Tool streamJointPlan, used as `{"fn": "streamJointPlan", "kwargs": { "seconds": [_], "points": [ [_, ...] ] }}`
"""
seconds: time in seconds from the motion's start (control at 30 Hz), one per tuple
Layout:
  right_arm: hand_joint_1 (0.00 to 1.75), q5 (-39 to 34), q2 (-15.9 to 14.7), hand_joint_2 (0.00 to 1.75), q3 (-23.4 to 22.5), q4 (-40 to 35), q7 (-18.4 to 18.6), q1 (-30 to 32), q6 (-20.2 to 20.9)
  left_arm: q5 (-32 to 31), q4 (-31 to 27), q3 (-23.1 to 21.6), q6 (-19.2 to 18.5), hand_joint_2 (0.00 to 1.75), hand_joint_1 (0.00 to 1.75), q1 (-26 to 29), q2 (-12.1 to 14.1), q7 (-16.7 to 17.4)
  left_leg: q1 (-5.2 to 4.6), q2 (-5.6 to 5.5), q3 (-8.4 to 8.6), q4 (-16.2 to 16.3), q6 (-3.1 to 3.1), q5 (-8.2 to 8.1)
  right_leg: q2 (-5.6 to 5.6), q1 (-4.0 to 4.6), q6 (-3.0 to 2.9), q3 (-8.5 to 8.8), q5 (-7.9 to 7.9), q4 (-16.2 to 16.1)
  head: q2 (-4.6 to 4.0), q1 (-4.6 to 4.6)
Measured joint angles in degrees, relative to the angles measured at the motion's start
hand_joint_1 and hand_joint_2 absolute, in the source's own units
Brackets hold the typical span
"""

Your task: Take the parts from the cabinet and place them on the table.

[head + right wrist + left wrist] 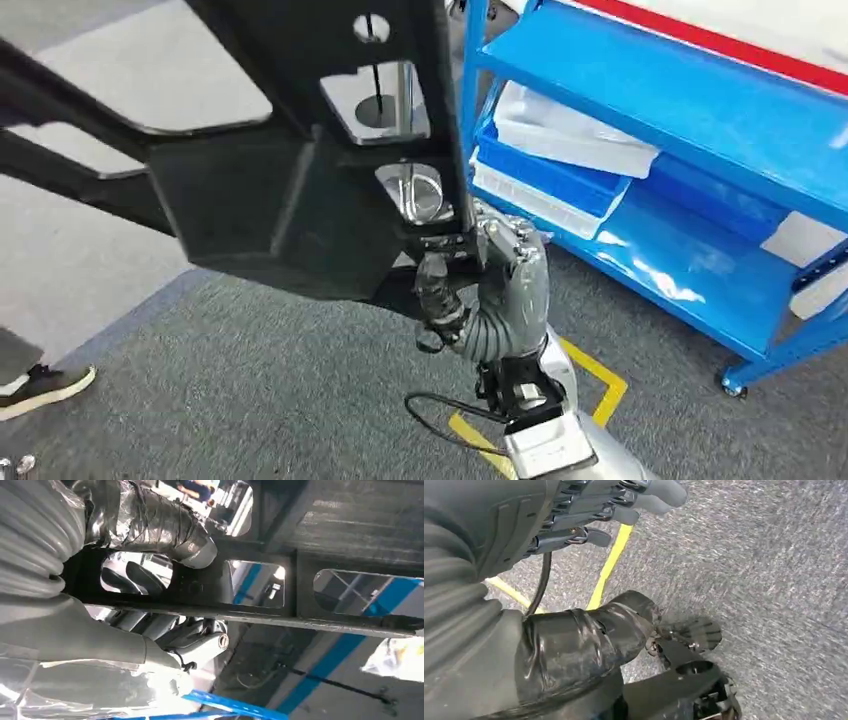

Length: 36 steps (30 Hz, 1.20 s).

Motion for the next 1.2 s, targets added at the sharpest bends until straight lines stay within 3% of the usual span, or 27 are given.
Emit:
{"fn": "streamJointPlan", "kwargs": {
  "seconds": [0.03,0.07,0.1,0.13,0.2,0.23,0.27,0.3,0.37,0.4,0.43,0.53,0.57,0.63,0.7,0.73,0.77,0.8,0.87,0.9,0.93,0.97,1.07,1.1,1.13,1.17,1.2],
  "points": [
    [1.75,0.2,0.0,1.75,0.0,0.0,0.2,0.0,0.0,-0.2,0.0,0.0,-0.1,1.75,0.00,0.2,0.1,-0.2,0.03,-0.65,-0.22,0.0,-0.33,0.03,-0.74,-0.30,-0.42,0.13,0.17,-0.2,0.00,0.00],
    [1.75,0.5,0.0,1.75,0.0,-0.2,0.5,-0.1,0.0,-0.5,0.1,0.0,-0.3,1.75,0.00,0.4,0.6,-0.6,0.00,1.01,-0.47,0.5,-0.52,-0.28,-1.60,-0.55,-0.71,0.31,0.27,-0.4,0.00,0.06],
    [1.75,0.9,0.0,1.75,0.0,-0.5,0.9,0.1,0.0,-0.7,0.1,0.0,-0.5,1.75,0.00,0.4,0.5,-1.1,-0.44,4.12,-1.12,2.1,-0.96,-1.31,-2.04,-0.56,-0.96,0.46,0.20,-0.6,0.00,-0.71],
    [1.75,1.2,0.0,1.75,0.0,-0.9,1.3,0.1,0.0,-1.0,0.1,0.0,-0.8,1.75,0.00,0.2,0.5,-1.5,-0.25,5.77,-2.90,5.5,-1.30,-3.09,-2.94,-0.49,-1.22,0.52,0.11,-0.6,0.00,-1.16],
    [1.75,1.5,0.0,1.75,0.0,-1.0,1.6,0.2,0.0,-1.4,0.1,0.0,-1.1,1.75,0.00,-0.1,0.4,-1.9,0.14,7.02,-7.32,14.0,-1.73,-6.67,-4.69,-0.35,-1.41,0.53,-0.06,-0.6,0.00,-1.14],
    [1.75,1.6,0.0,1.75,0.0,-1.1,1.7,0.3,0.0,-1.7,0.1,0.0,-1.3,1.75,0.00,-0.1,0.4,-2.1,0.28,7.20,-8.75,16.7,-1.86,-7.25,-5.41,-0.33,-1.38,0.54,-0.15,-0.5,0.00,-1.09],
    [1.75,1.6,0.0,1.75,0.0,-1.1,1.7,0.4,0.0,-1.8,0.1,0.0,-1.4,1.75,0.00,0.0,0.4,-2.1,0.36,7.35,-8.98,16.9,-1.92,-6.52,-6.11,-0.32,-1.32,0.63,-0.26,-0.5,0.00,-1.09],
    [1.75,1.7,0.0,1.75,0.0,-1.1,1.8,0.4,0.0,-1.9,0.1,0.0,-1.5,1.75,0.00,0.1,0.4,-2.1,0.38,7.46,-7.85,14.6,-1.90,-4.79,-6.78,-0.31,-1.29,0.78,-0.39,-0.5,0.00,-1.11],
    [1.75,1.9,0.0,1.75,0.0,-1.2,2.1,0.3,-0.1,-2.3,0.1,0.0,-1.6,1.75,0.00,0.2,0.5,-2.3,0.31,8.86,-2.04,3.9,-1.43,0.51,-8.13,-0.32,-0.96,1.48,-0.82,-0.6,0.00,-1.14],
    [1.75,2.1,0.0,1.75,0.0,-1.5,2.4,0.2,-0.1,-2.4,0.1,0.0,-1.7,1.75,0.00,0.1,0.5,-2.4,-0.33,12.28,-0.17,0.0,-1.15,0.20,-8.66,-0.19,-0.71,1.83,-1.02,-0.7,0.00,-1.07],
    [1.75,2.3,0.0,1.75,0.0,-1.6,2.5,0.2,-0.1,-2.4,0.1,0.0,-1.7,1.75,0.00,-0.1,0.5,-2.4,-0.77,12.43,0.04,-0.3,-0.52,0.27,-9.20,0.26,-0.43,1.96,-1.13,-0.8,0.00,-1.05],
    [1.75,2.6,0.0,1.75,0.0,-1.7,2.6,0.1,-0.2,-2.4,0.1,0.0,-1.8,1.75,0.00,0.1,0.5,-2.5,-0.84,10.34,-0.28,-0.3,0.22,0.14,-10.80,0.36,0.43,2.79,-1.21,-1.7,0.00,-0.88],
    [1.75,2.6,0.0,1.75,0.0,-1.9,2.6,0.1,-0.3,-2.4,0.1,0.0,-1.8,1.75,0.00,0.2,0.5,-2.5,-0.39,9.48,0.63,-1.2,0.76,0.54,-10.76,0.36,1.01,3.26,-1.58,-1.7,0.00,-0.94],
    [1.75,2.9,-0.1,1.75,-0.1,-2.1,2.9,0.0,-0.3,-2.6,0.1,0.0,-1.8,1.75,0.00,0.2,0.4,-2.4,-0.13,8.37,1.12,-1.8,1.45,0.72,-5.91,0.11,1.00,1.74,-4.04,2.1,0.00,-0.31],
    [1.75,3.5,-0.4,1.75,-0.1,-2.4,3.7,0.2,-0.4,-2.9,0.1,0.0,-1.8,1.75,0.00,-0.1,0.4,-2.3,-0.18,6.83,1.09,-1.7,1.90,0.72,-4.19,0.23,0.92,-3.10,-8.19,11.3,0.00,-0.24],
    [1.75,3.9,-0.6,1.75,-0.1,-2.5,4.0,0.4,-0.5,-2.9,0.1,0.0,-1.9,1.75,0.00,-0.1,0.4,-2.1,-0.26,6.05,1.10,-1.7,1.98,0.67,-3.98,0.31,0.96,-5.11,-8.98,14.8,0.00,-0.20],
    [1.75,4.2,-0.7,1.75,-0.2,-2.6,4.3,0.4,-0.7,-3.2,0.1,0.0,-2.0,1.75,0.00,0.0,0.4,-2.0,-0.28,5.15,1.11,-1.5,1.98,0.64,-3.93,0.36,0.94,-6.18,-8.34,15.9,0.00,-0.24],
    [1.75,4.6,-0.9,1.75,-0.2,-2.7,4.5,0.4,-0.8,-3.6,0.1,-0.1,-2.2,1.75,0.00,0.0,0.4,-1.9,-0.28,4.20,1.13,-1.3,1.95,0.53,-3.91,0.34,0.93,-5.77,-6.24,14.1,0.00,-0.24],
    [1.75,5.1,-1.1,1.75,-0.3,-3.2,4.8,0.4,-0.9,-4.2,0.1,-0.2,-2.4,1.75,0.00,0.0,0.2,-1.5,-0.20,2.30,1.15,-0.6,1.69,0.07,-2.93,0.07,0.83,-2.08,-0.22,4.8,0.00,-0.04],
    [1.75,5.2,-1.2,1.75,-0.3,-3.5,5.0,0.4,-0.9,-4.4,0.1,-0.2,-2.4,1.75,0.00,0.0,0.1,-1.3,-0.11,1.59,0.89,-0.1,1.39,-0.27,-0.34,-0.29,0.78,-0.75,0.96,0.8,0.00,0.02],
    [1.75,5.2,-1.4,1.75,-0.3,-3.6,5.2,0.5,-0.9,-4.5,0.1,-0.2,-2.3,1.75,0.00,-0.3,0.0,-1.1,-0.51,1.00,0.31,0.7,1.01,-0.50,2.03,-0.57,0.87,-0.31,-0.01,-0.2,0.00,-0.16],
    [1.75,5.2,-1.5,1.75,-0.4,-3.9,5.4,0.6,-1.0,-4.5,0.1,-0.2,-2.2,1.75,0.00,-0.4,0.0,-1.0,-0.24,0.12,-0.07,0.5,0.77,-0.36,1.40,-0.56,0.87,-0.16,0.07,0.1,0.00,-0.22],
    [1.75,5.6,-1.7,1.75,-0.6,-4.3,5.7,0.7,-1.0,-4.7,0.1,-0.3,-2.0,1.75,0.00,-0.4,0.1,-0.9,0.30,-1.53,-0.38,0.0,-0.42,0.06,-0.29,-0.18,0.02,0.02,0.25,-0.4,0.00,-0.11],
    [1.75,5.8,-1.7,1.75,-0.6,-4.4,5.8,0.8,-1.0,-4.9,0.1,-0.3,-2.0,1.75,0.00,-0.4,0.3,-0.5,0.30,-0.73,-0.60,0.4,-0.51,-0.16,-1.40,-0.67,-0.31,0.39,0.42,-0.7,0.00,-0.13],
    [1.75,6.1,-1.7,1.75,-0.6,-4.5,5.9,0.9,-1.2,-5.2,0.1,-0.4,-2.0,1.75,0.00,-0.6,0.2,-0.2,-0.30,3.42,-1.32,2.2,-0.94,-1.17,-1.89,-0.62,-0.45,0.70,0.36,-1.0,0.00,-0.67],
    [1.75,6.3,-1.8,1.75,-0.6,-4.8,6.0,1.1,-1.4,-5.4,0.1,-0.6,-2.2,1.75,0.00,-1.0,0.2,0.2,-0.13,5.58,-3.02,5.4,-1.31,-2.81,-2.81,-0.54,-0.68,0.87,0.29,-1.1,0.00,-1.34],
    [1.75,6.6,-1.9,1.75,-0.8,-5.1,6.2,1.3,-1.6,-5.5,0.1,-0.8,-2.3,1.75,0.00,-1.4,0.2,0.5,0.16,6.49,-5.22,9.6,-1.63,-4.53,-3.79,-0.39,-1.00,0.95,0.20,-1.1,0.00,-1.27]
  ]
}}
